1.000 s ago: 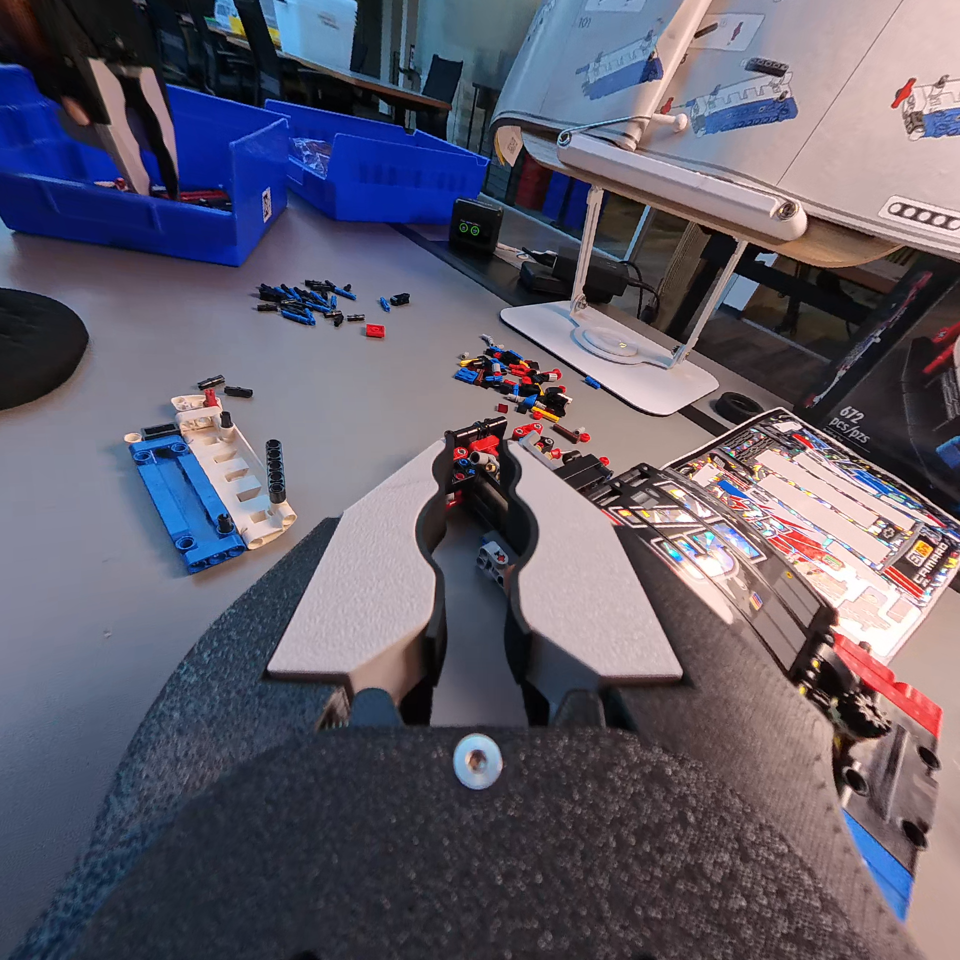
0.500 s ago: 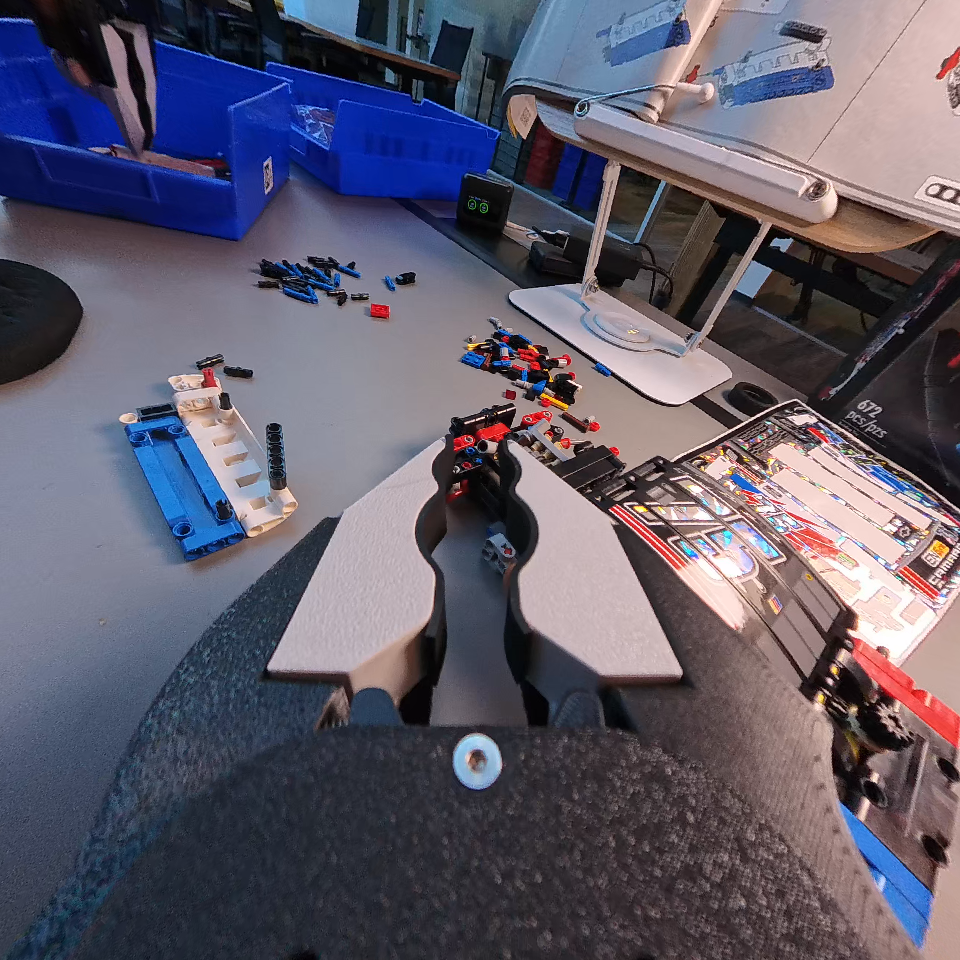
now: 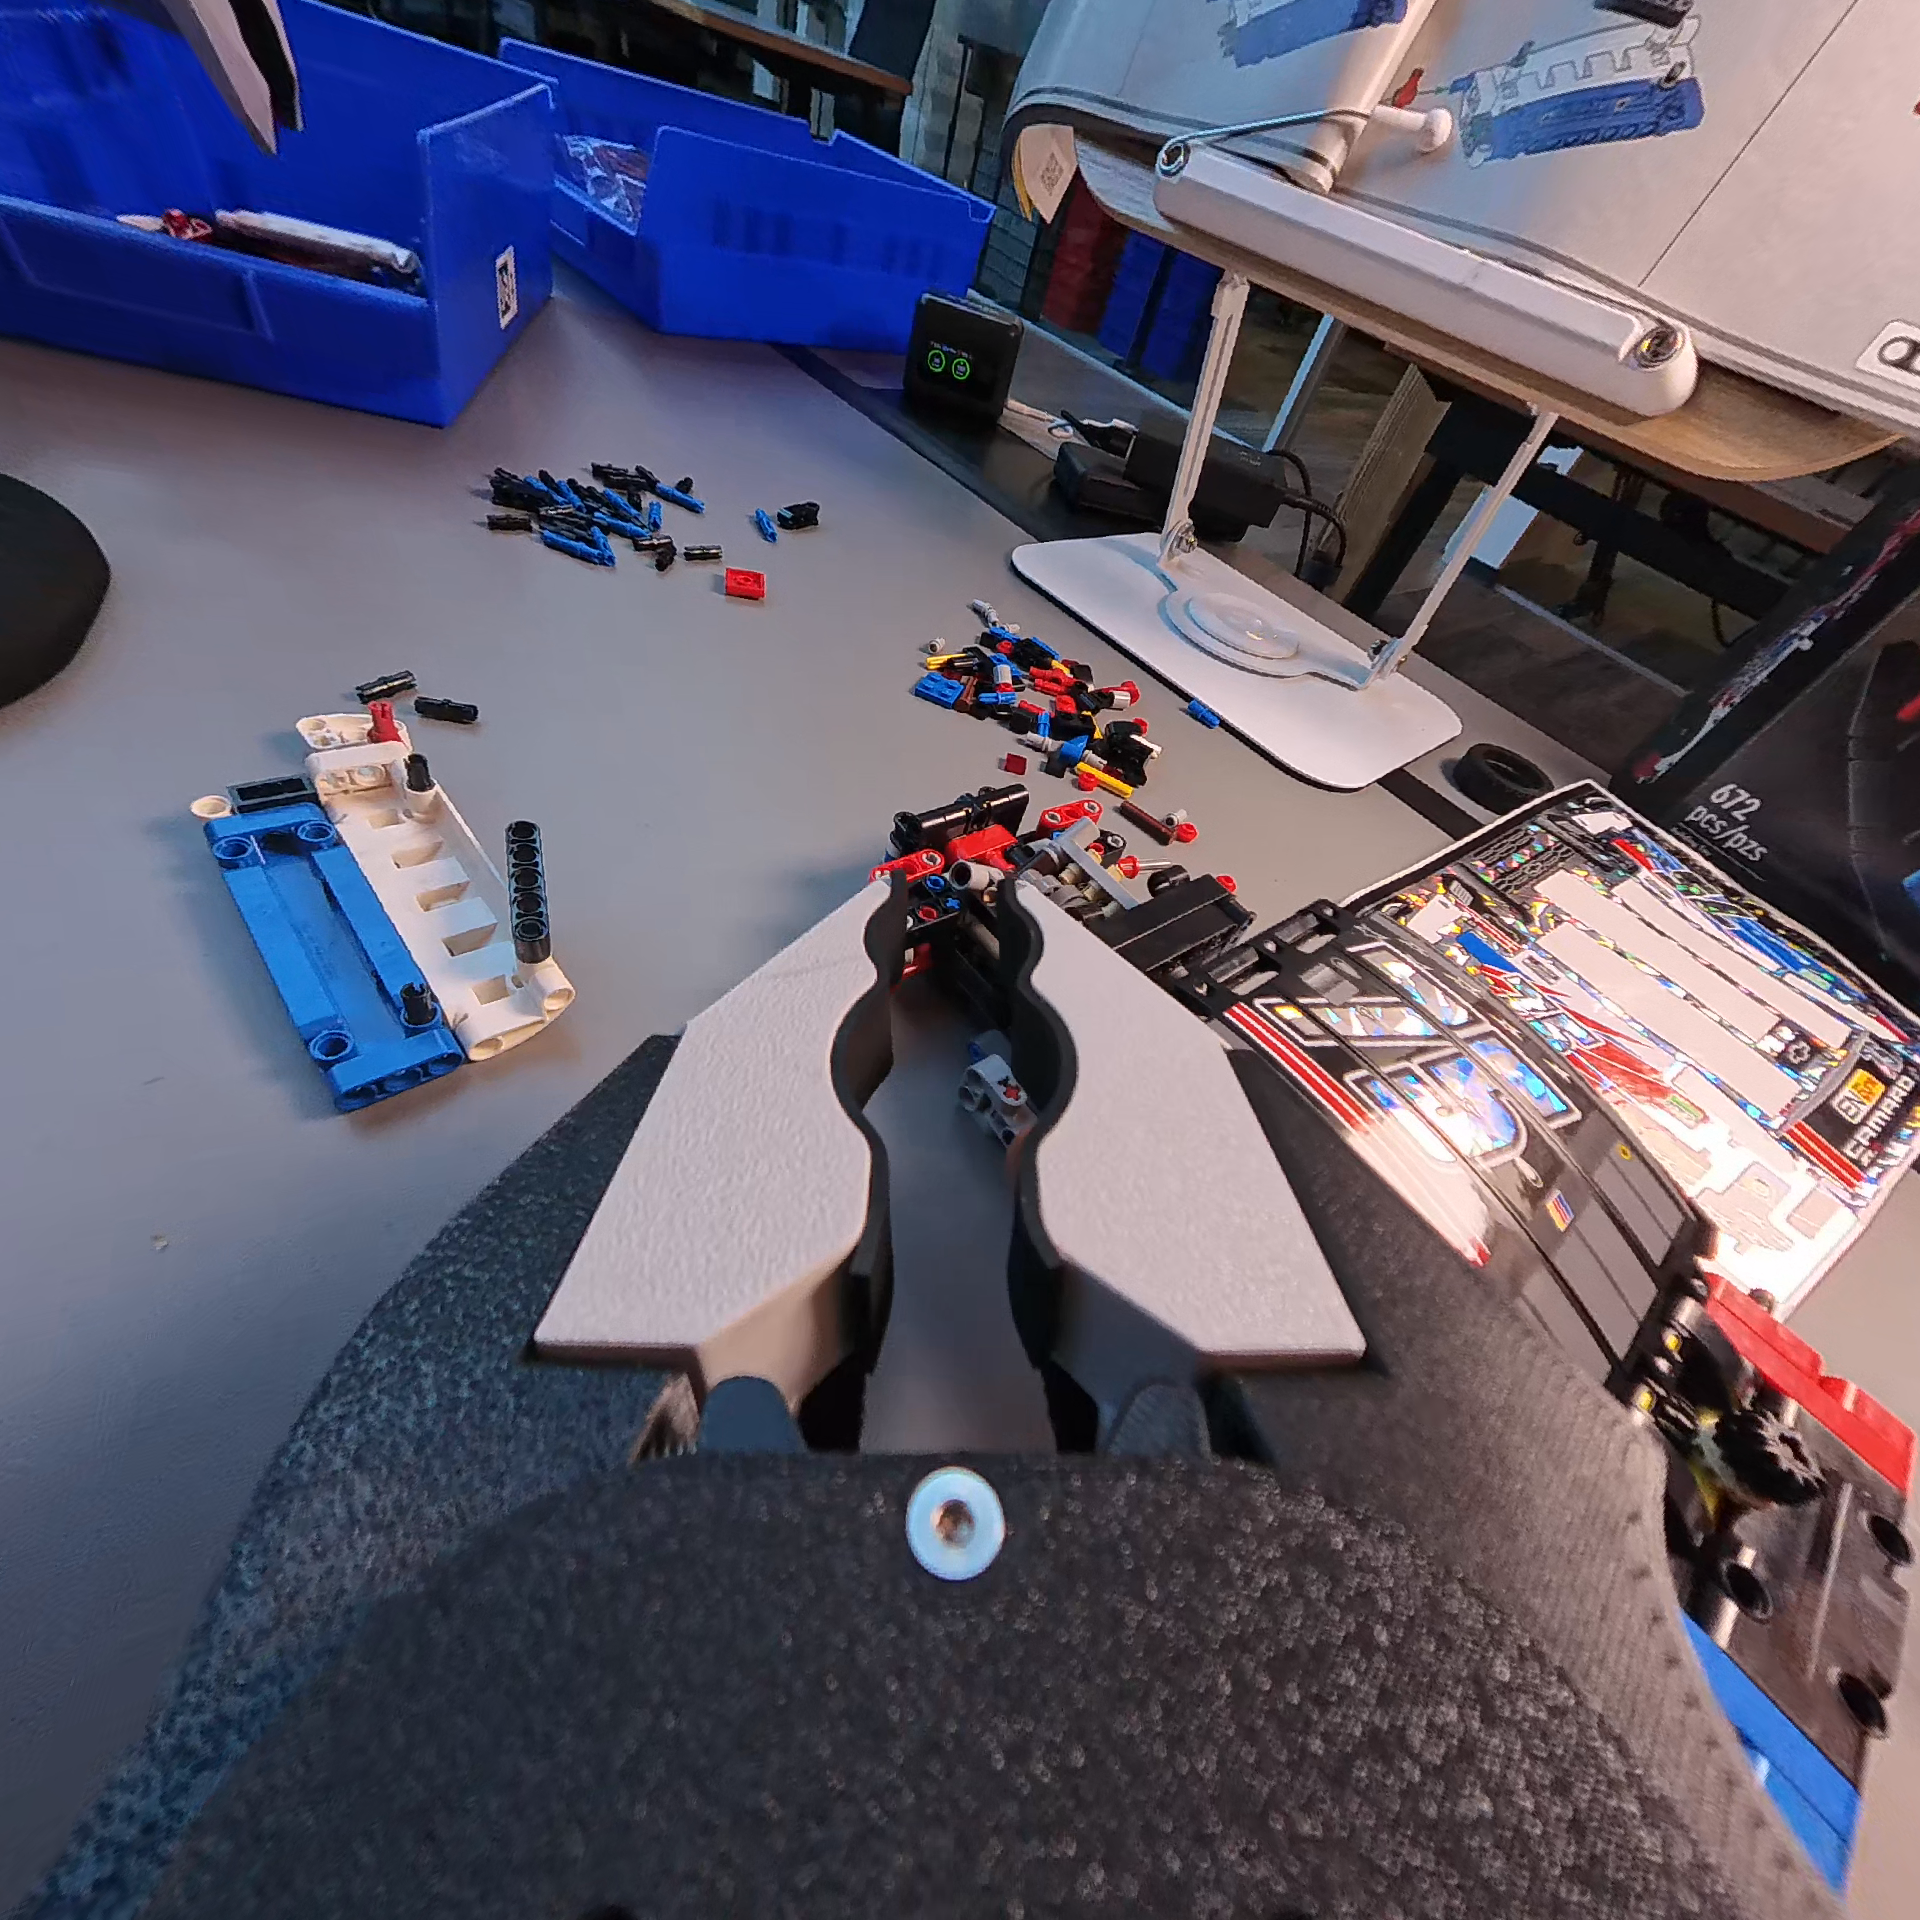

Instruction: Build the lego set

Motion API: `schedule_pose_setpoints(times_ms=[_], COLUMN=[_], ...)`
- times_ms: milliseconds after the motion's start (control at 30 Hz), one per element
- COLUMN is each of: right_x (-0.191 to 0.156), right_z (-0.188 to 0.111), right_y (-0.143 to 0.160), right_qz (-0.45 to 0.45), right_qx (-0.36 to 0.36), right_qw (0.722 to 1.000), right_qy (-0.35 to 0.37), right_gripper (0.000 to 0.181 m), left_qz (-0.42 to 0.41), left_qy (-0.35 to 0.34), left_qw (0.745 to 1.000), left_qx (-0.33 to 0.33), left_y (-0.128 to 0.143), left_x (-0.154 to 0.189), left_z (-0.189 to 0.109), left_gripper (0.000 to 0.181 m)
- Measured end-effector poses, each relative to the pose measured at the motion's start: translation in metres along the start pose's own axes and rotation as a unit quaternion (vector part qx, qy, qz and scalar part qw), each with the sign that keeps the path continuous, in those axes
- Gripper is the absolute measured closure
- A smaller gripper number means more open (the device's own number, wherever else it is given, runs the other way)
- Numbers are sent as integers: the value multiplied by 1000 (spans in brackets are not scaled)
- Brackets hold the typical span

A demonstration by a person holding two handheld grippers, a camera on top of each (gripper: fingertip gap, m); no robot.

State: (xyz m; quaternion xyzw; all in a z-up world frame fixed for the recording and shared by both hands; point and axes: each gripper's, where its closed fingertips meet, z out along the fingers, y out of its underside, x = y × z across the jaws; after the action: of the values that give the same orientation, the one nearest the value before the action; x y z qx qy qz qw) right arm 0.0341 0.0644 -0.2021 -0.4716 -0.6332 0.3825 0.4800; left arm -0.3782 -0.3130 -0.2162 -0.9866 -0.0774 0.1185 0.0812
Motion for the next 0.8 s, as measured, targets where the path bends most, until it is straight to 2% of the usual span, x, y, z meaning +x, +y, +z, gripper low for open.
schedule_pose_setpoints(times_ms=[33, 133, 233, 400, 533, 600, 667, 733, 800], right_x=[0, -1, -2, -4, -6, -7, -7, -7, -7], right_z=[1, 3, 5, 7, 6, 5, 4, 4, 3], right_y=[0, 2, 3, 5, 5, 5, 4, 3, 3], right_qz=[-2, -9, -17, -32, -40, -42, -43, -42, -43], right_qx=[-2, -8, -14, -22, -21, -19, -17, -15, -14], right_qw=[1000, 1000, 1000, 999, 999, 999, 999, 999, 999], right_qy=[1, 1, 2, 0, 0, 0, 0, -1, -2], right_gripper=[167, 167, 167, 167, 167, 167, 167, 167, 167], left_qz=[4, 18, 42, 90, 115, 136, 155, 172, 224], left_qy=[9, 61, 140, 223, 217, 179, 156, 155, 159], left_qw=[1000, 997, 986, 967, 969, 974, 974, 971, 960], left_qx=[10, 38, 75, 80, 7, -36, -46, -58, -54], left_y=[-3, -13, -26, -30, -10, 5, 13, 23, 35], left_x=[5, 31, 75, 141, 170, 171, 173, 176, 185], left_z=[-2, -7, -18, -28, -12, -3, 0, -3, -7], left_gripper=[158, 155, 150, 137, 125, 139, 147, 156, 155])
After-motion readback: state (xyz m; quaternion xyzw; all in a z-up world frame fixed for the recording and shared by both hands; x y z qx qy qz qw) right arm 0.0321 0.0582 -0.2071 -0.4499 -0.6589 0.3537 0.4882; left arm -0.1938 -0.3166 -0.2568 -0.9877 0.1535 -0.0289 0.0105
